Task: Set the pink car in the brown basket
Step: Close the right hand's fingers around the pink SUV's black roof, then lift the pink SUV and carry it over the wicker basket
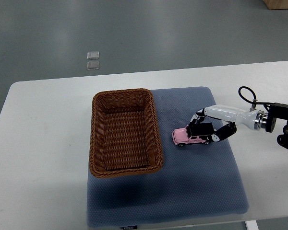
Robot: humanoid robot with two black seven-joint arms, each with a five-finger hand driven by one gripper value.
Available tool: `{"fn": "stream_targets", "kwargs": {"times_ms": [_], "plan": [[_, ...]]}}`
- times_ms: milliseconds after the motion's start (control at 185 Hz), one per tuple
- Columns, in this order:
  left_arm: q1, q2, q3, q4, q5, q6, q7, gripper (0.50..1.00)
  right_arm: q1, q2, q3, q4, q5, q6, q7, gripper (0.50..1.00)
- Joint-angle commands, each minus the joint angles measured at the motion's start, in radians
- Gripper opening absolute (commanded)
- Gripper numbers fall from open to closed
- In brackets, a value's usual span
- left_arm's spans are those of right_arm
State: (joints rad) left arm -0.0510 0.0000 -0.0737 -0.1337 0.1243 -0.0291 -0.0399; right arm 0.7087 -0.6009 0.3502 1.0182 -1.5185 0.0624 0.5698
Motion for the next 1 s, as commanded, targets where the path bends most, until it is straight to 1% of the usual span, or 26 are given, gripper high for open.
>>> {"fn": "stream_targets", "kwargs": {"times_ms": [0, 16, 32, 394, 534, 782, 992], "plan": [[0.0, 0.0, 0.0, 0.0, 0.0, 0.0, 0.0, 1.0, 0.0, 0.001, -0.013, -0.01, -0.002, -0.012, -0.001, 0.535], [0.0, 0.0, 0.0, 0.0, 0.0, 0.0, 0.0, 1.0, 0.0, 0.001, -0.013, -0.01, -0.002, -0.012, -0.001, 0.525], [0.0, 0.0, 0.0, 0.0, 0.0, 0.0, 0.0, 1.0, 0.0, 0.001, -0.013, -0.012, -0.002, -0.013, -0.001, 0.5], [0.002, 0.0, 0.0, -0.001, 0.0, 0.0, 0.0, 1.0, 0.005, 0.001, -0.008, -0.012, -0.003, -0.087, -0.002, 0.5], [0.005, 0.0, 0.0, 0.0, 0.0, 0.0, 0.0, 1.0, 0.041, -0.013, -0.004, -0.003, 0.011, -0.102, 0.004, 0.5], [0.006, 0.0, 0.0, 0.0, 0.0, 0.0, 0.0, 1.0, 0.118, -0.028, 0.01, 0.022, 0.035, -0.102, 0.005, 0.5], [0.006, 0.0, 0.0, 0.0, 0.0, 0.0, 0.0, 1.0, 0.213, 0.004, 0.004, 0.023, 0.055, -0.085, 0.002, 0.5]]}}
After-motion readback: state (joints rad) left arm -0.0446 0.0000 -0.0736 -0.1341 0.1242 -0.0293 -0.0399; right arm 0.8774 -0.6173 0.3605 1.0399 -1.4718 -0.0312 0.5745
